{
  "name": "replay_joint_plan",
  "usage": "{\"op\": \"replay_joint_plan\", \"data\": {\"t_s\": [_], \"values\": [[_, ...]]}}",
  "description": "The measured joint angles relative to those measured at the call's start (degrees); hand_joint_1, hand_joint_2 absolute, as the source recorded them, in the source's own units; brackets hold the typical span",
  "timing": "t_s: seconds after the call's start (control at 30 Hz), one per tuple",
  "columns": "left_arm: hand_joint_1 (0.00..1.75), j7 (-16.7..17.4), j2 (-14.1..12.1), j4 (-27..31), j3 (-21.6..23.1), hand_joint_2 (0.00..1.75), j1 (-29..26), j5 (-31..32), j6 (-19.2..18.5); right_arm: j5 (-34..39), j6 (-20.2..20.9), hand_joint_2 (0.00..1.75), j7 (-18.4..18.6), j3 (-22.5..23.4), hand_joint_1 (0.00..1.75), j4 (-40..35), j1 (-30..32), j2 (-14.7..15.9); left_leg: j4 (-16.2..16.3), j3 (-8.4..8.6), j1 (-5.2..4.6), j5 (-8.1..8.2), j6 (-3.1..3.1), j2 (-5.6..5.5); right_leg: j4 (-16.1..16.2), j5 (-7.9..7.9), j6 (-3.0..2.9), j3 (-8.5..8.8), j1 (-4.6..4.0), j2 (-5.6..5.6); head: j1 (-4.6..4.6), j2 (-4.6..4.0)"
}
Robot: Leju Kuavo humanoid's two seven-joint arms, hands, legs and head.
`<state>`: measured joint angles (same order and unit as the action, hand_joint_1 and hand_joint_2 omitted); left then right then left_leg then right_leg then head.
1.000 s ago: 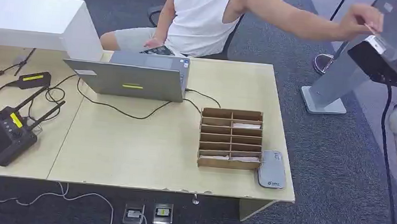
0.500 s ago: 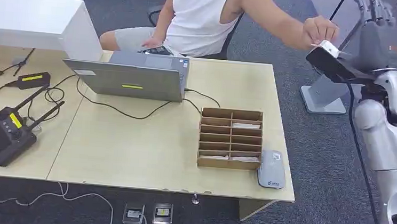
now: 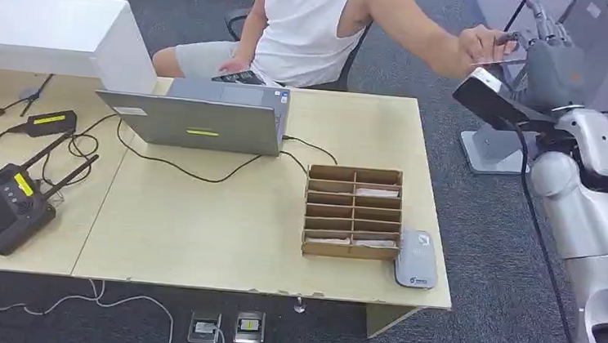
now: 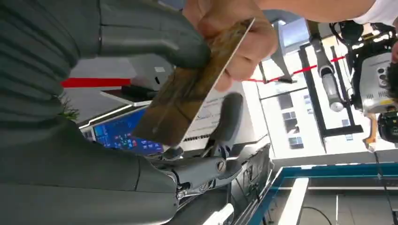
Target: Pass the card to the sensor for recognition and then transmit it.
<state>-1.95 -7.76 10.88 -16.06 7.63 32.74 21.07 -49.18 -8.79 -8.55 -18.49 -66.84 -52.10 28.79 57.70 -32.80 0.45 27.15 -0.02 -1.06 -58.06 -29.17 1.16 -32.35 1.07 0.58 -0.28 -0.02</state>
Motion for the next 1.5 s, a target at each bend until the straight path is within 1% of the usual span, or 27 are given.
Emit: {"op": "replay_joint_plan", "data": {"t_s": [0.5, 0.6, 0.7, 0.8, 0.9, 1.07, 1.23, 1.5], "values": [[0.0, 0.0, 0.0, 0.0, 0.0, 0.0, 0.0, 0.0, 0.2, 3.6, 1.5, 1.75, 0.1, -0.5, 1.75, 0.1, 0.3, -0.2, 0.0, 0.01, 0.0, 0.0, 0.0, 0.01, 0.0, 0.0, 0.0, -0.03, 0.0, -0.02, 0.0, 0.0], [0.0, 0.0, 0.1, 0.0, -0.1, 0.0, 0.0, 0.0, 0.3, 5.3, 2.5, 1.75, 0.5, -0.5, 1.75, 0.1, 1.4, -0.1, 0.0, 0.03, 0.0, 0.0, 0.0, 0.02, 0.0, 0.0, 0.0, -0.03, 0.0, -0.02, 0.0, 0.0], [0.0, 0.0, 0.1, 0.0, -0.2, 0.0, -0.1, -0.2, 0.5, 8.2, 4.7, 1.75, 1.1, -0.3, 1.75, 0.0, 2.7, 0.4, 0.0, 0.03, 0.0, 0.0, 0.0, 0.02, 0.0, 0.0, 0.0, -0.04, 0.0, -0.02, 0.0, 0.0], [0.0, 0.0, 0.2, 0.0, -0.3, 0.0, -0.1, -0.4, 1.0, 12.2, 7.9, 1.75, 2.3, 0.5, 1.75, -0.5, 5.2, 1.2, 0.0, 0.04, 0.0, 0.01, 0.0, 0.01, 0.0, 0.0, 0.0, -0.04, 0.0, -0.01, 0.0, 0.0], [0.0, 0.3, 0.3, 0.0, -0.3, 0.0, -0.3, -0.4, 1.1, 16.1, 11.7, 1.75, 2.8, 2.1, 1.75, -1.1, 9.4, 2.8, 0.0, 0.03, 0.0, 0.03, -0.01, 0.01, 0.1, 0.0, 0.0, -0.03, 0.0, -0.01, 0.0, 0.0], [0.0, 0.5, 0.3, 0.0, -0.4, 0.0, -0.4, -0.4, 1.1, 18.4, 16.0, 1.75, 2.5, 4.2, 1.75, -1.6, 15.3, 5.0, 0.0, 0.05, 0.0, 0.08, -0.01, 0.1, 0.1, -0.01, 0.01, -0.03, 0.0, -0.13, -0.02, 0.0], [0.0, 0.5, 0.2, 0.0, -0.9, 0.0, -0.5, -0.3, 1.2, 17.8, 17.7, 1.75, 2.6, 6.2, 1.75, -1.6, 19.9, 6.4, 0.0, 0.04, 0.01, 0.08, -0.02, 0.16, 0.1, -0.01, 0.0, -0.06, -0.01, -0.17, -0.02, 0.0], [0.0, 0.5, 0.1, 0.0, -1.3, 0.0, -0.5, 0.3, 1.2, 15.3, 20.2, 1.75, 3.0, 8.1, 1.75, -1.6, 25.9, 6.5, 0.0, 0.03, 0.04, 0.08, -0.02, 0.16, 0.1, -0.01, 0.0, -0.04, -0.03, -0.26, 0.0, 0.0]]}}
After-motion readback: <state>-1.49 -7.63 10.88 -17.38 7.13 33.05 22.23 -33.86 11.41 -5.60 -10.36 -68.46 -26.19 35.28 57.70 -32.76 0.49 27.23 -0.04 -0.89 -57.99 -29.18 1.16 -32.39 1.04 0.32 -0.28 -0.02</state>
